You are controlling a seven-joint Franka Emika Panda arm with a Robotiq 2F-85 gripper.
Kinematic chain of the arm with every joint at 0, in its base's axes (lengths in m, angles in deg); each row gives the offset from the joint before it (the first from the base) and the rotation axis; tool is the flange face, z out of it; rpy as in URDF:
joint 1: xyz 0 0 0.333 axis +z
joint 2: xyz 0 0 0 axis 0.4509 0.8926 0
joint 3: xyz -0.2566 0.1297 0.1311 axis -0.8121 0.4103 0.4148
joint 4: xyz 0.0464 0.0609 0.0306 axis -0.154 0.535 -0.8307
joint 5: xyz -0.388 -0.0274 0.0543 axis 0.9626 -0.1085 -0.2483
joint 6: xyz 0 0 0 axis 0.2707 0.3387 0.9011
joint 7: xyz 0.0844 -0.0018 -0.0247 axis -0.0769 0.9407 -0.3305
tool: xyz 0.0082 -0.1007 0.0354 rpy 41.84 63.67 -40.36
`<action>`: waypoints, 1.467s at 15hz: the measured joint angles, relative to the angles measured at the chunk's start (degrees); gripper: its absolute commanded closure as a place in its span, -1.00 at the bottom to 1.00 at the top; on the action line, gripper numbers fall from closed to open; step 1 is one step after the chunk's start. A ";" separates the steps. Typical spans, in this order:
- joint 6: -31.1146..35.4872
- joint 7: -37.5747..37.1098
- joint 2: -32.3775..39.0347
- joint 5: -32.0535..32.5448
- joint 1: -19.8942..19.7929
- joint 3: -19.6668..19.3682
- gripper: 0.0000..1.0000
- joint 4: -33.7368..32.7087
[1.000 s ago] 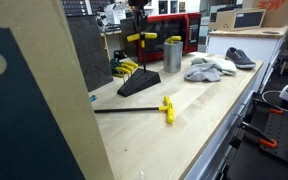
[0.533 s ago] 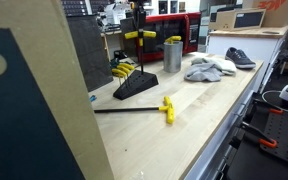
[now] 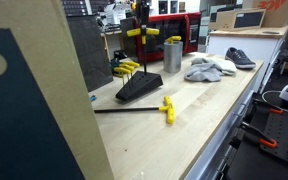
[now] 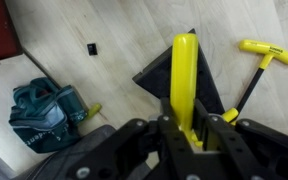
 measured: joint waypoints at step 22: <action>-0.29 37.37 -2.14 5.13 -0.56 0.28 0.88 -0.02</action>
